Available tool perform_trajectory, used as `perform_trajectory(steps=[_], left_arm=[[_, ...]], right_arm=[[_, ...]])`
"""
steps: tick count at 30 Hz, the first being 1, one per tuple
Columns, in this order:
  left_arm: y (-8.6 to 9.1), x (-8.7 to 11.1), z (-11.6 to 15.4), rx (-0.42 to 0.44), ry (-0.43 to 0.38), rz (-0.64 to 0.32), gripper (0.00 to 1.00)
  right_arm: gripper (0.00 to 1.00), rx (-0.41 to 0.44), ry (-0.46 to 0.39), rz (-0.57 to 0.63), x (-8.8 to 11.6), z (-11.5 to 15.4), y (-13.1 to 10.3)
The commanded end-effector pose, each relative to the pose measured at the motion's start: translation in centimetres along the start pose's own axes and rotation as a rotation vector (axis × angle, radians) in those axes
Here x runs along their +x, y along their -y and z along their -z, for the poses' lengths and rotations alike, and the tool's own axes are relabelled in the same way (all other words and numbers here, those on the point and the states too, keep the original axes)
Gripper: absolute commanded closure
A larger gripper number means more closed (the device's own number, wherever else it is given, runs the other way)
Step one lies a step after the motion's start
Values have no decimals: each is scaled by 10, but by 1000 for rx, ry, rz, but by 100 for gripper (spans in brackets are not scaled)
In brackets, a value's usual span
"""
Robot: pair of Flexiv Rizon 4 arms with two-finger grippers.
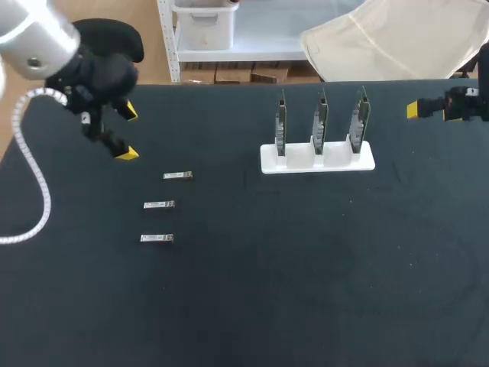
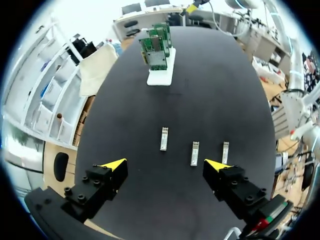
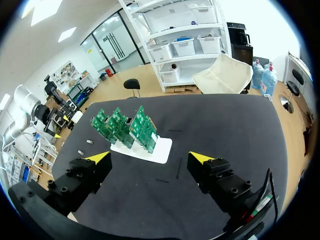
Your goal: Pick up the optical module with the left hand, and insert it into the network port with the right hand.
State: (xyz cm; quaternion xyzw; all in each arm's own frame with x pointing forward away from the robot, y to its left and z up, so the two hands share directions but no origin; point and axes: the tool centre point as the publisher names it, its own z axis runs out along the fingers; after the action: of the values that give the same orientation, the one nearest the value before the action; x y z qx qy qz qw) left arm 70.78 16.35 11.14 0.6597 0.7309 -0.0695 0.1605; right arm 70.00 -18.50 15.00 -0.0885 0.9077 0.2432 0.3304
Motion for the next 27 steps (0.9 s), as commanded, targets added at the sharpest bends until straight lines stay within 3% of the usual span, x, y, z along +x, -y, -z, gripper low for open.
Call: perform_trajectory(steps=[1, 8, 15, 27], left_arm=[[-9, -10, -15, 54, -136, 2, 0], [-1, -4, -35, 69, -204, 37, 0], [7, -4, -45, 47, -245, 2, 0], [0, -3, -57, 11, -259, 26, 0]], right_arm=[[0, 0, 0, 0, 0, 0, 0], [0, 0, 0, 0, 0, 0, 0], [0, 0, 0, 0, 0, 0, 0], [0, 0, 0, 0, 0, 0, 0]])
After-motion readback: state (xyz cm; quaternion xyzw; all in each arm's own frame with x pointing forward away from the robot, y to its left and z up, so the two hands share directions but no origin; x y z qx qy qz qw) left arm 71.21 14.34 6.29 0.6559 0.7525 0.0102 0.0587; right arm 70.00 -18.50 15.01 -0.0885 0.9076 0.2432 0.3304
